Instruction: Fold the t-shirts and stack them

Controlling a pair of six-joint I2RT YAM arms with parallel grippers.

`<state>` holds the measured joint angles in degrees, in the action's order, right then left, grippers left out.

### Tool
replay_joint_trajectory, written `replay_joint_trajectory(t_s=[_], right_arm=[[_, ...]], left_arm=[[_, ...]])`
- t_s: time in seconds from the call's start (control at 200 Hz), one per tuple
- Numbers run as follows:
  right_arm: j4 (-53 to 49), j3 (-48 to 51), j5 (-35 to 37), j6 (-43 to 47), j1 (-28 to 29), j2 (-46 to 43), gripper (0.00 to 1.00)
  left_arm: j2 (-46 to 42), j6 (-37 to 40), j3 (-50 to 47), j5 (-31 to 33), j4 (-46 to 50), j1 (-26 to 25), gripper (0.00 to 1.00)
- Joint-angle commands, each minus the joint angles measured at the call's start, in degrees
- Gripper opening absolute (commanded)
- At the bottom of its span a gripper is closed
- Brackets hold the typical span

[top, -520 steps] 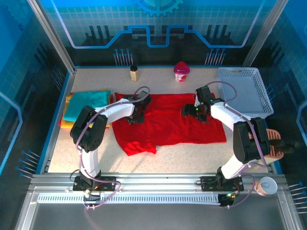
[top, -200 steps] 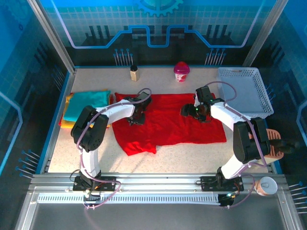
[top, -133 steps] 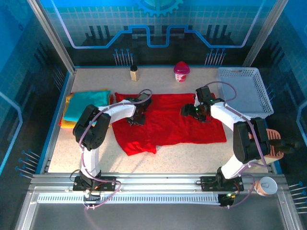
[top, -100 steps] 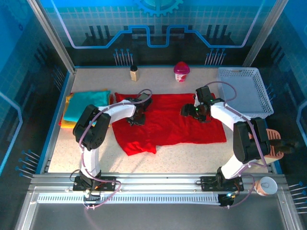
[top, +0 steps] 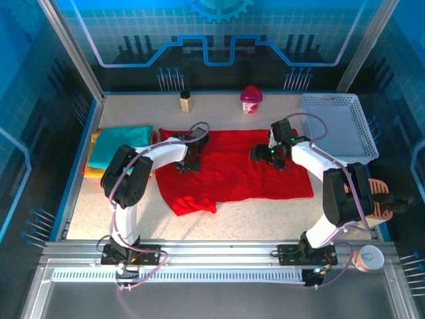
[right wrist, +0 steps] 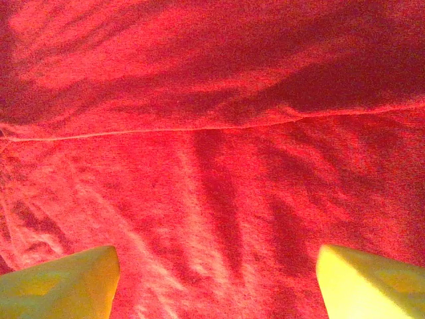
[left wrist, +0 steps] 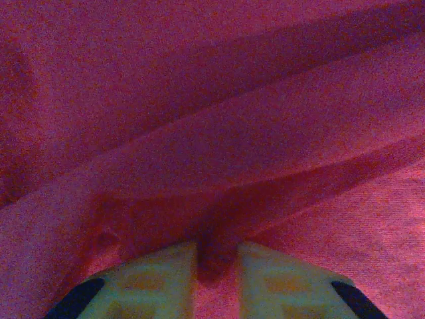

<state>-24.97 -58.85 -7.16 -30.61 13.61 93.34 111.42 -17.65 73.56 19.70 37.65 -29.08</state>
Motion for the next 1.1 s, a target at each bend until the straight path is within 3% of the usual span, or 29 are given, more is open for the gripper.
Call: replay_joint_trajectory(t_s=[0.0,0.31,0.67,0.856,1.096], right_arm=[[-0.1,0.8,-1.2,0.2,0.9,0.6,0.78],[-0.2,0.8,-1.1,0.3,0.9,0.6,0.78],[0.6,0.5,-2.1,-0.1,1.0,1.8,0.78],[0.9,0.7,-2.1,0.0,1.0,2.1,0.78],[0.9,0.9,-1.8,0.4,0.9,2.0,0.78]], left_arm=[[1.0,-0.1,1.4,0.7,1.2,0.6,0.19],[-1.5,-1.2,2.5,-1.3,3.7,0.3,0.00],[-3.4,-10.8,7.9,-7.6,17.2,-5.6,0.00],[-1.4,-15.6,9.6,-10.0,19.4,-9.4,0.02],[1.4,-17.6,11.7,-11.3,20.7,-10.1,0.03]])
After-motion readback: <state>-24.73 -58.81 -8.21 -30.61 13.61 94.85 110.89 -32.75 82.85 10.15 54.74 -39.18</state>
